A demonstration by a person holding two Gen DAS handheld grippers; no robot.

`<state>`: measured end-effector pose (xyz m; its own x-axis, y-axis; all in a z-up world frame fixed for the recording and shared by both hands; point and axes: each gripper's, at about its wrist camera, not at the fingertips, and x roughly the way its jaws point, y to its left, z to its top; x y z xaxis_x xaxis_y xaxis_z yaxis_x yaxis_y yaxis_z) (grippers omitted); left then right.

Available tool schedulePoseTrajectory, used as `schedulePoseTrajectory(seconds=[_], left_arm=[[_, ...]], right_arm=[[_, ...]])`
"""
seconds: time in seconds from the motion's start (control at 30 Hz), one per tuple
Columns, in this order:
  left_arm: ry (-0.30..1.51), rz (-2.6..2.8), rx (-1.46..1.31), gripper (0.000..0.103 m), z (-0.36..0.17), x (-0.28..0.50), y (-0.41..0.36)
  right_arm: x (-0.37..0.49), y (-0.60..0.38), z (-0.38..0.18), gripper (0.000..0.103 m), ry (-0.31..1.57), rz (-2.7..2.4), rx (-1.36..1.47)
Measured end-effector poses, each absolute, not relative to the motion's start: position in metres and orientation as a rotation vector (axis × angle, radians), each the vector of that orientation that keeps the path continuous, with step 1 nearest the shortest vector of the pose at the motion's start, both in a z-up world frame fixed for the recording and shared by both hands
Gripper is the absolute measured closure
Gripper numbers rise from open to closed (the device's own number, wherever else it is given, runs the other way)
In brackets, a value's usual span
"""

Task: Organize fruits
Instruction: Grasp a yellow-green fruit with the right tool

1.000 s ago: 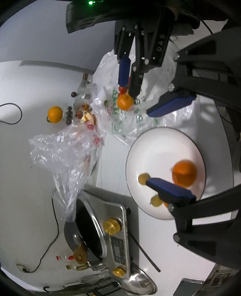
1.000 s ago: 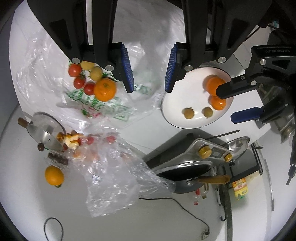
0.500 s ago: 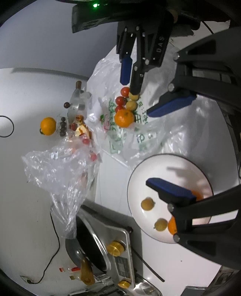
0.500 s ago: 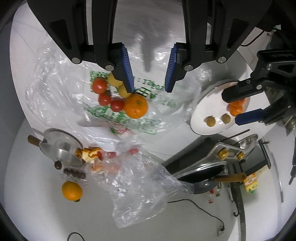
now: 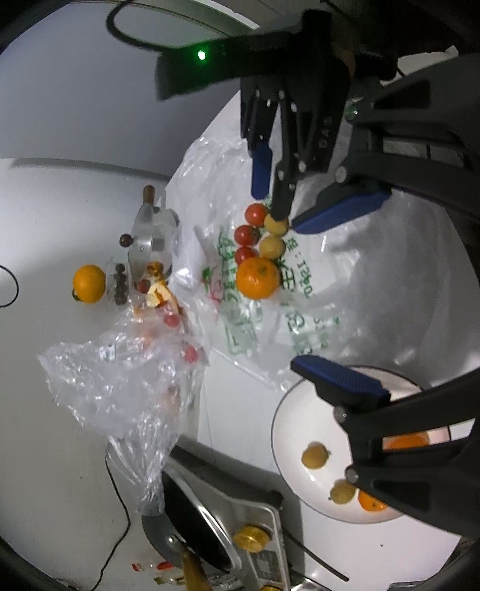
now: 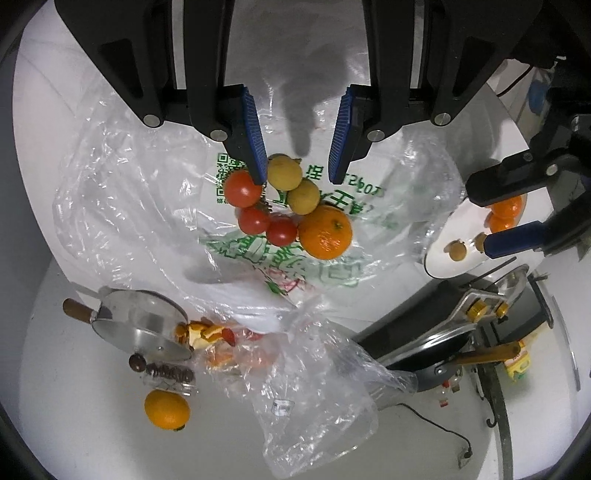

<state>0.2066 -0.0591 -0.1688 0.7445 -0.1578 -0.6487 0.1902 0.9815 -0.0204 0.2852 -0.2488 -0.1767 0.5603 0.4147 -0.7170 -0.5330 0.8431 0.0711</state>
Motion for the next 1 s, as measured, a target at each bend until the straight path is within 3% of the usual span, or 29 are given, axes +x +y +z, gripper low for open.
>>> schedulePoseTrajectory(seconds=[0.43,0.57,0.93,1.0], left_arm=[[0.716,-0.219,0.078,0.034,-0.175,0.218,-0.070],[0.701,-0.246,0.100,0.034,-0.173,0.215,-0.077],[0.712,-0.319,0.152,0.035,-0.178,0.223,-0.115],[0.719,-0.328,0.165,0.040,-0.181,0.227,-0.123]], right_arm=[[0.309,-0.237,-0.200,0.068,0.879,0.575,-0.191],[0.307,-0.234,-0.202,0.074,0.878,0.583,-0.207],[0.293,-0.272,-0.177,0.075,0.806,0.573,-0.160],[0.293,-0.283,-0.174,0.075,0.794,0.565,-0.147]])
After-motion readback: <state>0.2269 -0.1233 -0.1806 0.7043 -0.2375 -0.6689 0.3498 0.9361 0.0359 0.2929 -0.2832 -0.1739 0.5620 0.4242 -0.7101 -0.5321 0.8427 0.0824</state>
